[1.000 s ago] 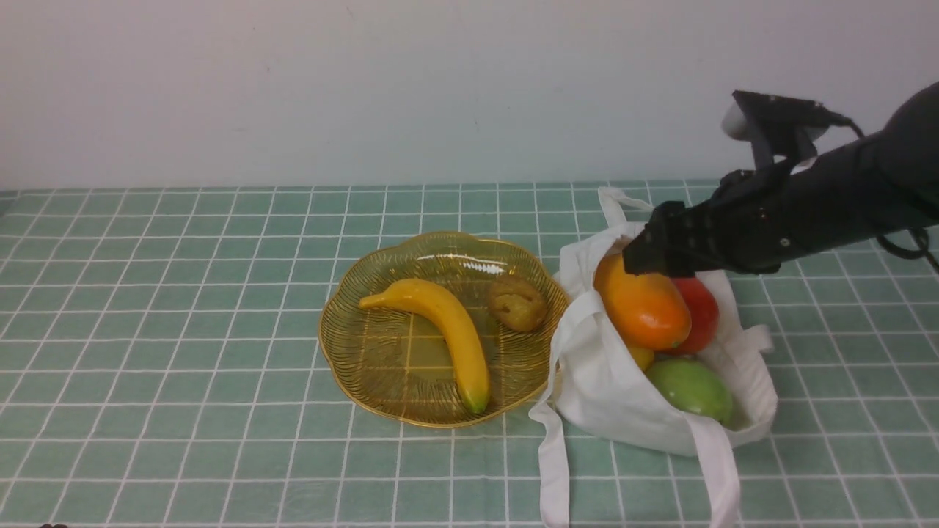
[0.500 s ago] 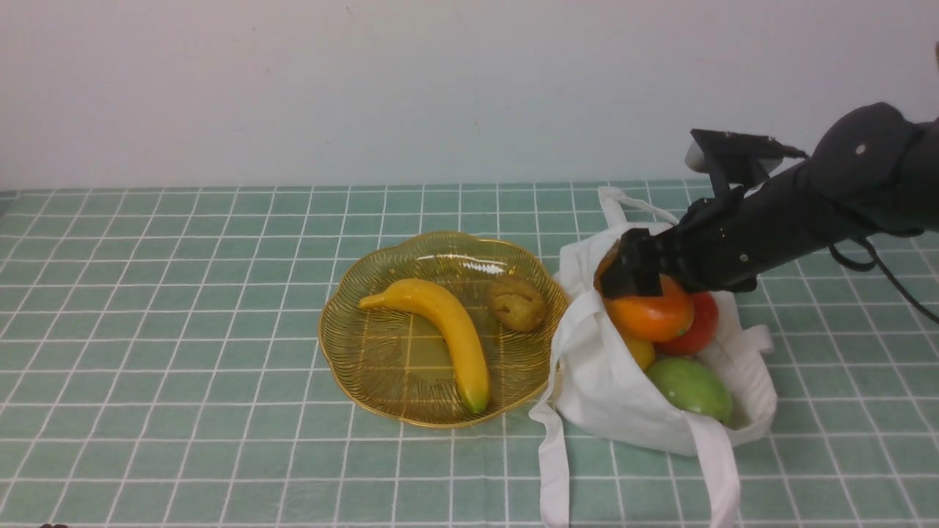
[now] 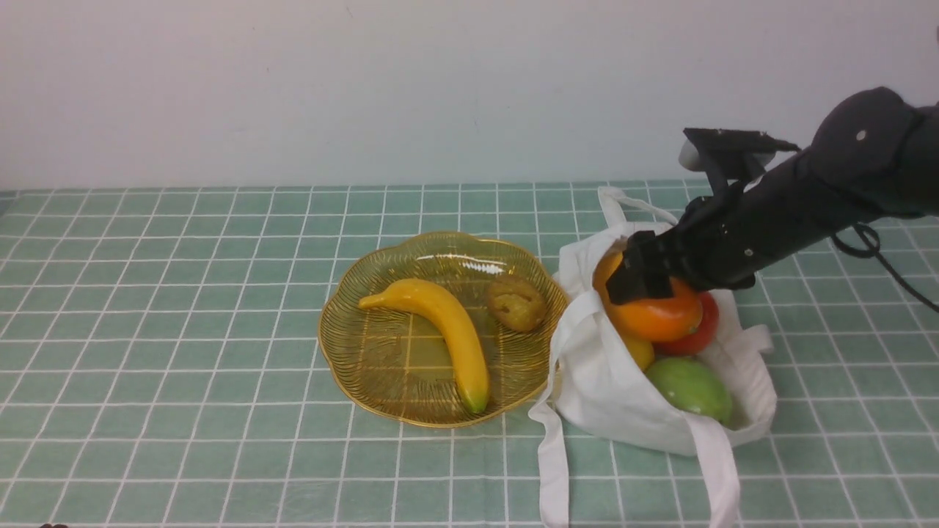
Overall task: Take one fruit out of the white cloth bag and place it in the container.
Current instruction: 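Reach into the bag and grasp a fruit with the right gripper, then take the mango out of the bag and place it on the plate with the right gripper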
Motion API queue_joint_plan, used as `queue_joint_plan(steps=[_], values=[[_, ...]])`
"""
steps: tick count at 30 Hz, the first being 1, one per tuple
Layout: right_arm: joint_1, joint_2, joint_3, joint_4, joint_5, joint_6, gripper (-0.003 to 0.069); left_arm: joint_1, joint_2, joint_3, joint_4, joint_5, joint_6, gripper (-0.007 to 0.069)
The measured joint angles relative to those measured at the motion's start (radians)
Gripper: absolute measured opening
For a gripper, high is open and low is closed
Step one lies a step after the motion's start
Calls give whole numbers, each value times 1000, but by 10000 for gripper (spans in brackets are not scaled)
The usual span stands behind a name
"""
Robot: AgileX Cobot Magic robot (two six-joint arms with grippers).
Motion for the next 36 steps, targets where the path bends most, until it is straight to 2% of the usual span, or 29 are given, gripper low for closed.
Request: queue_joint_plan(steps=[9, 11, 22, 27, 28, 33, 36], values=[[0, 0, -113, -120, 272, 58, 533, 0, 0, 0, 0, 0, 0, -8], [0, -22, -120, -154, 356, 105, 533, 0, 0, 0, 0, 0, 0, -8], [2, -273, -120, -219, 388, 225, 533, 0, 0, 0, 0, 0, 0, -8], [51, -324, -120, -67, 373, 146, 533, 0, 0, 0, 0, 0, 0, -8], [80, -314, -120, 13, 362, 91, 533, 0, 0, 0, 0, 0, 0, -8], [199, -235, -120, 241, 261, -134, 533, 0, 0, 0, 0, 0, 0, -8], [262, -174, -120, 297, 159, -223, 533, 0, 0, 0, 0, 0, 0, -8]])
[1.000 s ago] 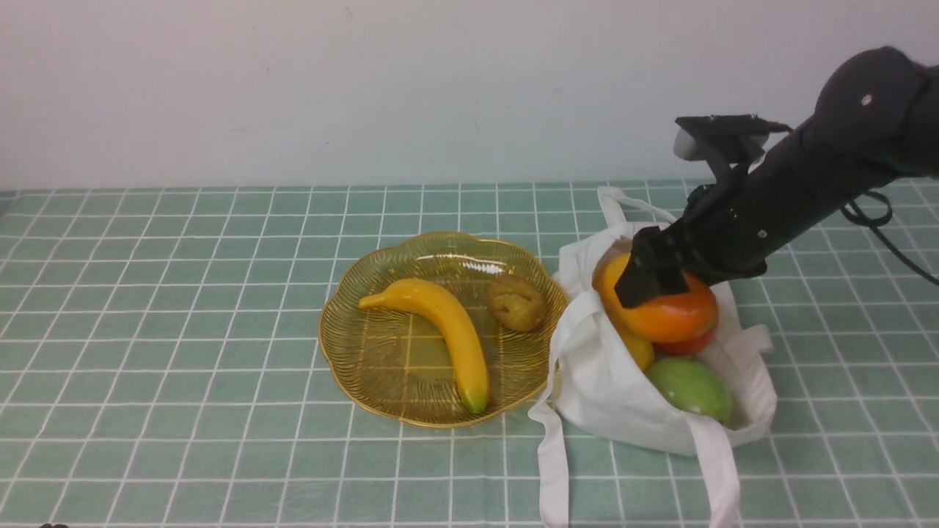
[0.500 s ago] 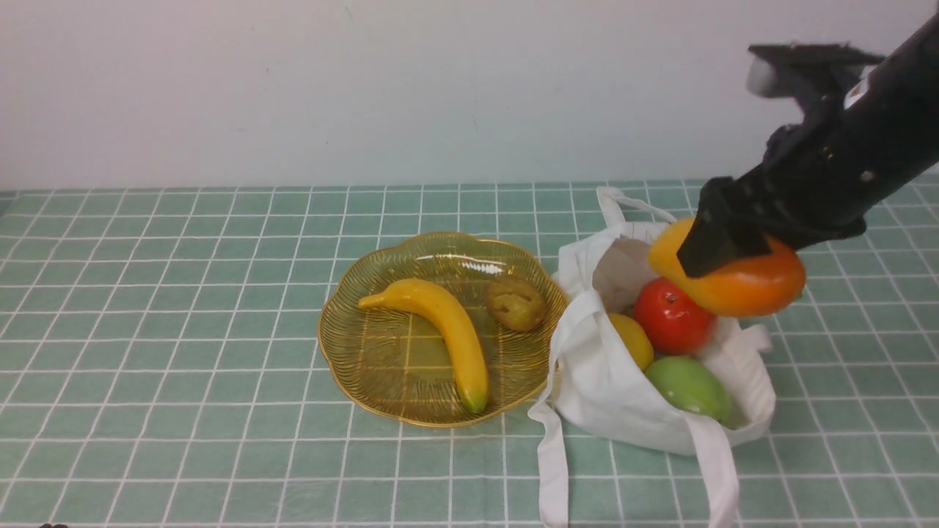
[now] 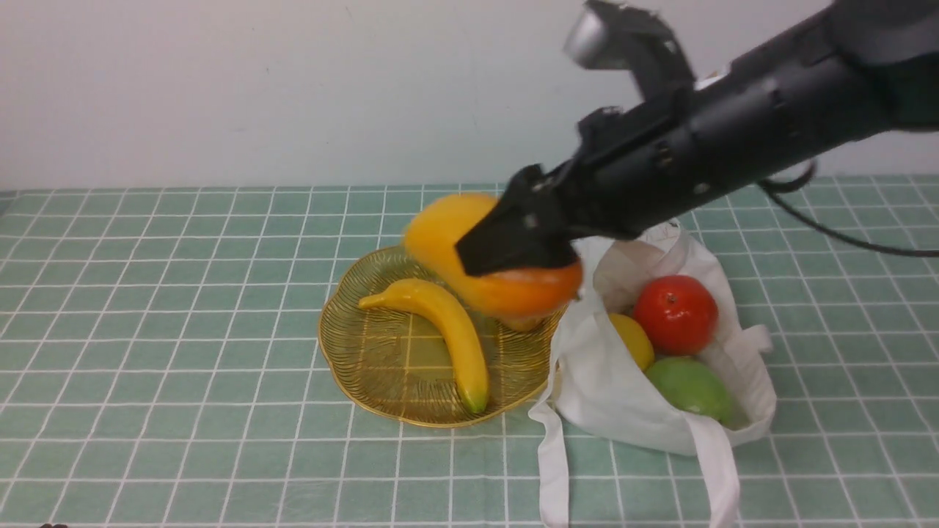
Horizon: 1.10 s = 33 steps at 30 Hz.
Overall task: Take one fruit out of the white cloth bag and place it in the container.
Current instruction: 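Take the mango out of the bag and place it on the plate with the right gripper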
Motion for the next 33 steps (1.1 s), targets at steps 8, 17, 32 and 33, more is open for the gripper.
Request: queue_joint_plan(steps=[8, 17, 32, 33], values=[[77, 214, 0, 39, -334, -87, 533, 0, 0, 0, 0, 0, 0, -8], [77, 306, 0, 48, -494, -89, 540, 0, 0, 0, 0, 0, 0, -8], [56, 265, -12, 21, -419, -74, 691, 0, 0, 0, 0, 0, 0, -8], [40, 239, -12, 12, -389, -74, 689, 0, 0, 0, 0, 0, 0, -8]])
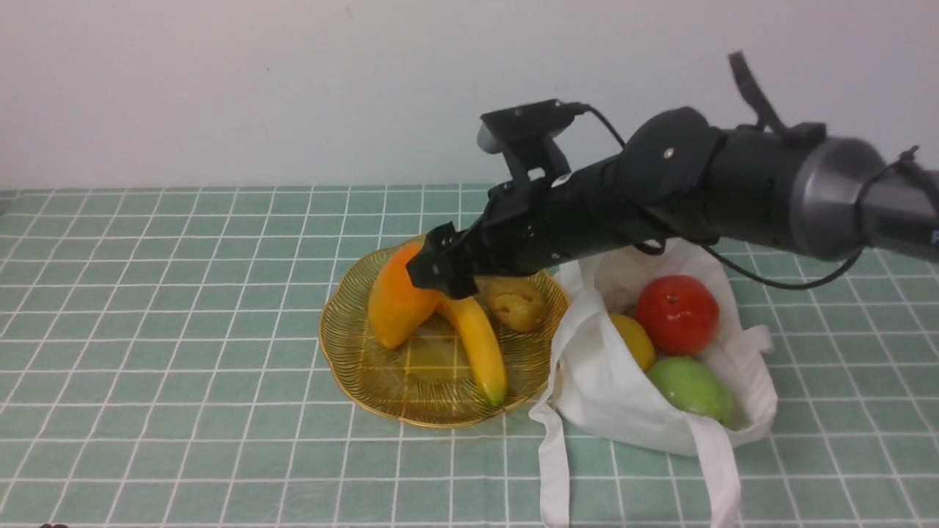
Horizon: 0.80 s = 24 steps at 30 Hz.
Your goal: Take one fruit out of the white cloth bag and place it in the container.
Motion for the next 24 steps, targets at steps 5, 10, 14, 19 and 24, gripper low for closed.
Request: queue_joint_plan(steps=[5, 10, 14, 19, 24], values=[[-69, -158, 0, -107, 155, 28, 587, 0, 0, 0, 0, 0, 0, -8], [-101, -373, 0, -242, 330, 159, 316, 0, 0, 0, 0, 0, 0, -8], [-104, -552, 0, -394, 480, 254, 69, 0, 0, 0, 0, 0, 0, -8], [-104, -780, 16, -601, 656, 439, -10, 0, 0, 0, 0, 0, 0, -8], [-104, -1039, 161, -728, 659, 559, -13, 0, 0, 0, 0, 0, 0, -8]])
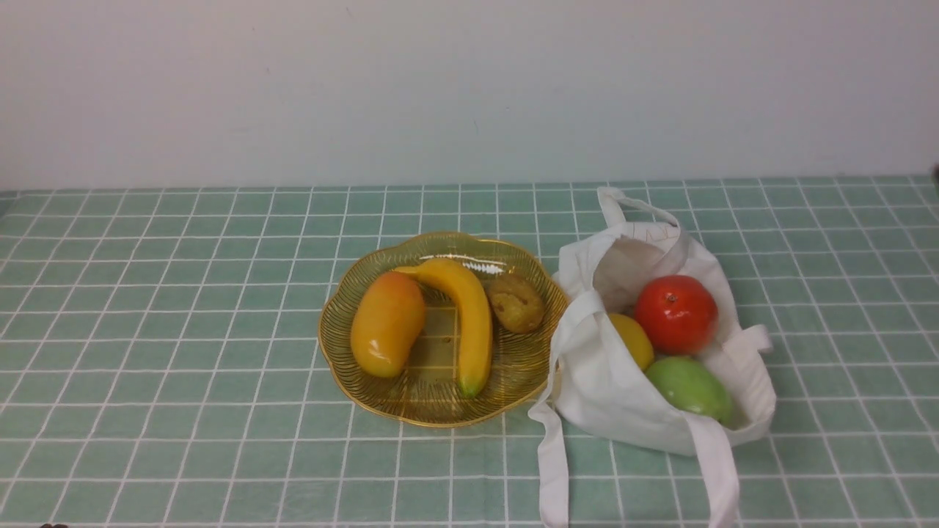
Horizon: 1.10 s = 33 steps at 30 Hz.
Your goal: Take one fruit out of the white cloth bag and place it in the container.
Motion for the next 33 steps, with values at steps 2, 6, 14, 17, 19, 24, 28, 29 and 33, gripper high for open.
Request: queue_joint_plan(steps=[2, 6, 14, 17, 19, 24, 28, 29, 33], values=[[0, -137, 120, -24, -76, 17, -14, 0, 0, 0, 0, 0, 0, -8], [0, -325, 334, -13, -276, 17, -14, 0, 0, 0, 0, 0, 0, -8], [0, -495, 735, 19, -722, 17, -14, 0, 0, 0, 0, 0, 0, -8], [0, -495, 787, 19, -787, 17, -14, 0, 0, 0, 0, 0, 0, -8], [0, -495, 811, 19, -798, 17, -14, 0, 0, 0, 0, 0, 0, -8], [0, -495, 835, 19, -771, 17, -14, 0, 0, 0, 0, 0, 0, -8], [0, -495, 839, 19, -722, 18, -14, 0, 0, 0, 0, 0, 0, -8], [0, -495, 839, 19, -720, 18, -14, 0, 0, 0, 0, 0, 0, -8], [0, -495, 839, 2, -672, 13, -14, 0, 0, 0, 0, 0, 0, -8]])
